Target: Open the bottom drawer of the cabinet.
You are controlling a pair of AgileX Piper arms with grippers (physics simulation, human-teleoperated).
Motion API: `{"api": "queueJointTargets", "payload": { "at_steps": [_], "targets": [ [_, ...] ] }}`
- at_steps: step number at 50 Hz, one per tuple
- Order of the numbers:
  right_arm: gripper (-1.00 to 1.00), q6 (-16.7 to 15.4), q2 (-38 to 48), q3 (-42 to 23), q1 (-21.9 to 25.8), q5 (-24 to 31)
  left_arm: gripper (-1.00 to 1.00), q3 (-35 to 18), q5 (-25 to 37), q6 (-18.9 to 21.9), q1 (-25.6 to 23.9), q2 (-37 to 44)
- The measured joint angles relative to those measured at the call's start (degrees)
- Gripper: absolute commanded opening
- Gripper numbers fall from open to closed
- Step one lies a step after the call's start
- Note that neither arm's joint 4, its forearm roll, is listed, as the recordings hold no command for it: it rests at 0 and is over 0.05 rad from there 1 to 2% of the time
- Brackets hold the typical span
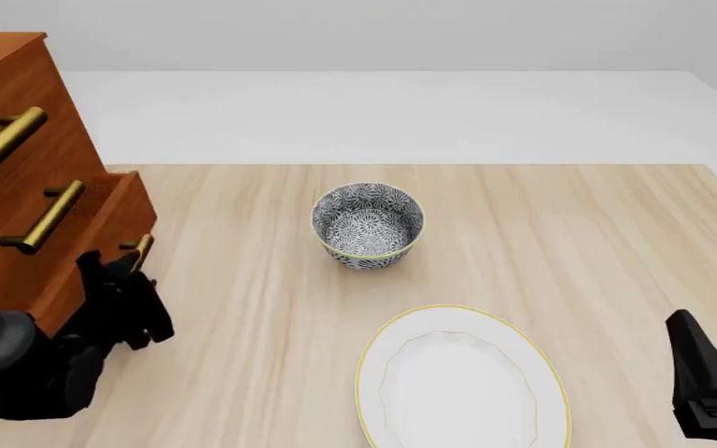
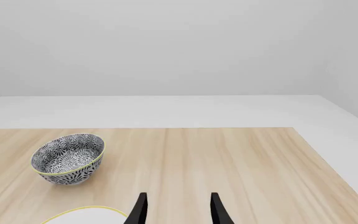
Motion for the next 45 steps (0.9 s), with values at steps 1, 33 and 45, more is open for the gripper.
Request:
{"api": "queueJointTargets", "payload": {
  "at_steps": [1, 33, 45],
  "targets": [
    [1.00, 0.0, 0.0, 0.0, 0.0, 0.0, -1.00, 0.0, 0.0, -0.1, -0.2, 0.0],
    [1.00, 0.0, 0.0, 0.0, 0.0, 0.0, -1.00, -0.2, 0.0, -1.4, -8.7, 0.1],
    [1.00, 0.0, 0.0, 0.0, 0.0, 0.0, -1.00, -0.6, 0.0, -2.2, -11.4, 0.3]
  ]
}}
